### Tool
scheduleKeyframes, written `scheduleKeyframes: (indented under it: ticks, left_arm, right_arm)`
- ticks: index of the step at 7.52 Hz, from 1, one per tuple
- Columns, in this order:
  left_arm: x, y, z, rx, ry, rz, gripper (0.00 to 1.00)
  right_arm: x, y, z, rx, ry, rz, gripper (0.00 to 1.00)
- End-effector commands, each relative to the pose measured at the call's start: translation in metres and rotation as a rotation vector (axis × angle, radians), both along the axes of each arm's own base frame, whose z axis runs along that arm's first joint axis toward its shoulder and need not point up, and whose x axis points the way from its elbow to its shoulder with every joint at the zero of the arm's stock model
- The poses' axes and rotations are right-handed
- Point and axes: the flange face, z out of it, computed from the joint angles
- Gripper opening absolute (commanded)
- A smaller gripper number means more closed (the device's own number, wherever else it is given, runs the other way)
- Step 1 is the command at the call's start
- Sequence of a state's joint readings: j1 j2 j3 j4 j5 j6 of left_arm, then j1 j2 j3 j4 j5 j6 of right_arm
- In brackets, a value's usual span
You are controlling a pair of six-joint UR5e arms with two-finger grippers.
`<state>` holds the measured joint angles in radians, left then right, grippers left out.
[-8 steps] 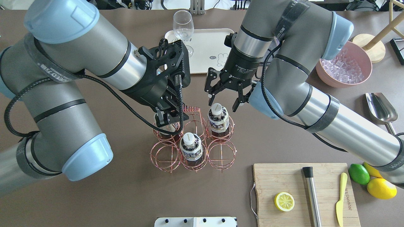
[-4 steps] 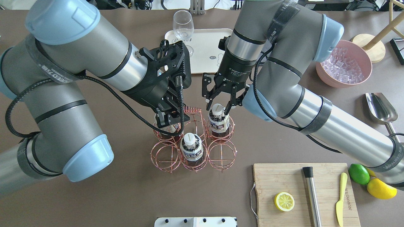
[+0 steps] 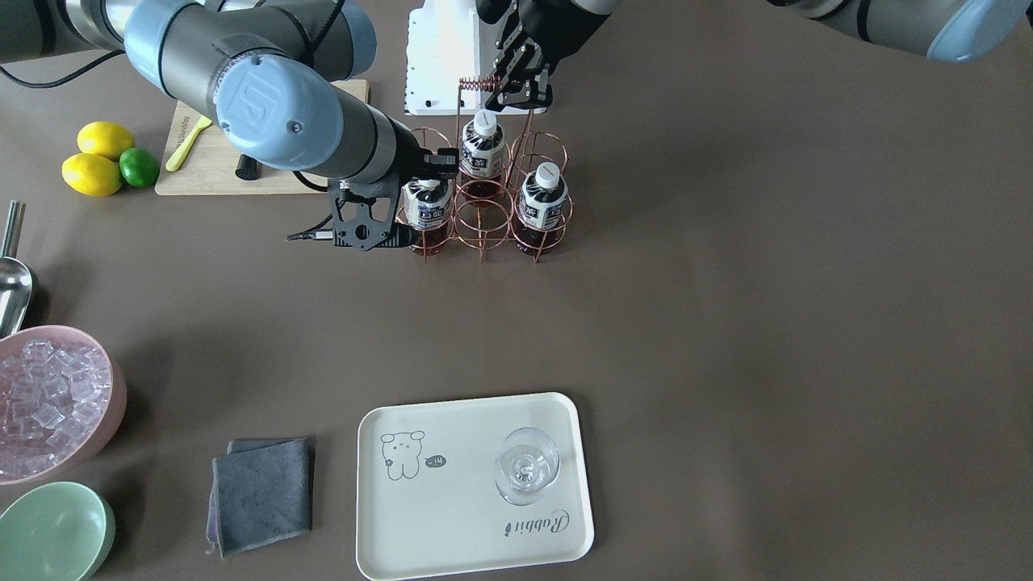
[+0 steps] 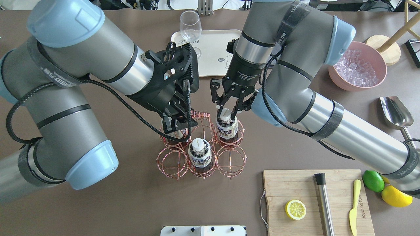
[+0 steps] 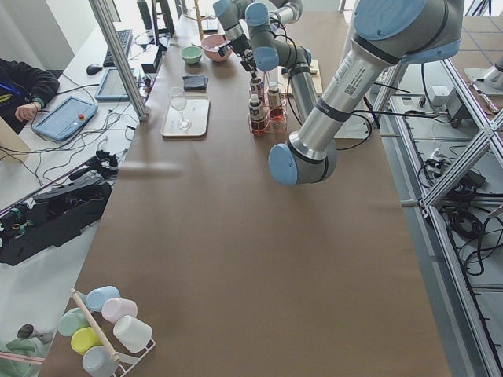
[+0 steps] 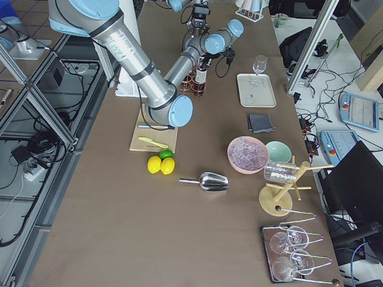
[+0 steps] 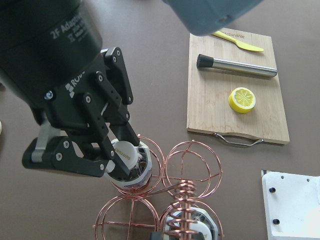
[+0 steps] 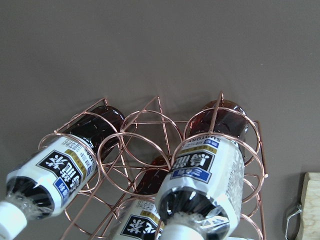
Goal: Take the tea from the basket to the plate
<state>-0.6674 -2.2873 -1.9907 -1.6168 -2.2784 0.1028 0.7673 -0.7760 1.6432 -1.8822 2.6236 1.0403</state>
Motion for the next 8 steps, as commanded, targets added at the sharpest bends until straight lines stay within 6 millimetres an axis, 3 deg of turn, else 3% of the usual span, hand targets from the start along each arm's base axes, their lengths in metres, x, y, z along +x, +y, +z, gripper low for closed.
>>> scheduleKeyframes:
  ticks: [1,3,6,8]
  left_arm:
    - [-0.001,0.001,-0.001,0.002,0.003,0.001,0.00]
    - [-0.001,0.001,-0.001,0.002,0.003,0.001,0.00]
    - [-0.001,0.001,0.002,0.005,0.006,0.001,0.00]
    - [-0.001,0.001,0.002,0.005,0.006,0.001,0.00]
  right_arm:
    - [0.007,-0.005,0.001,-0.009,0.001,0.009,0.00]
    - [0.040,-0.018,-0.012,-0.032,-0.022,0.041,0.00]
    - [0.111,-0.045,-0.054,-0.101,-0.112,0.091,0.00]
    - [0.123,-0.064,-0.068,-0.093,-0.122,0.116,0.00]
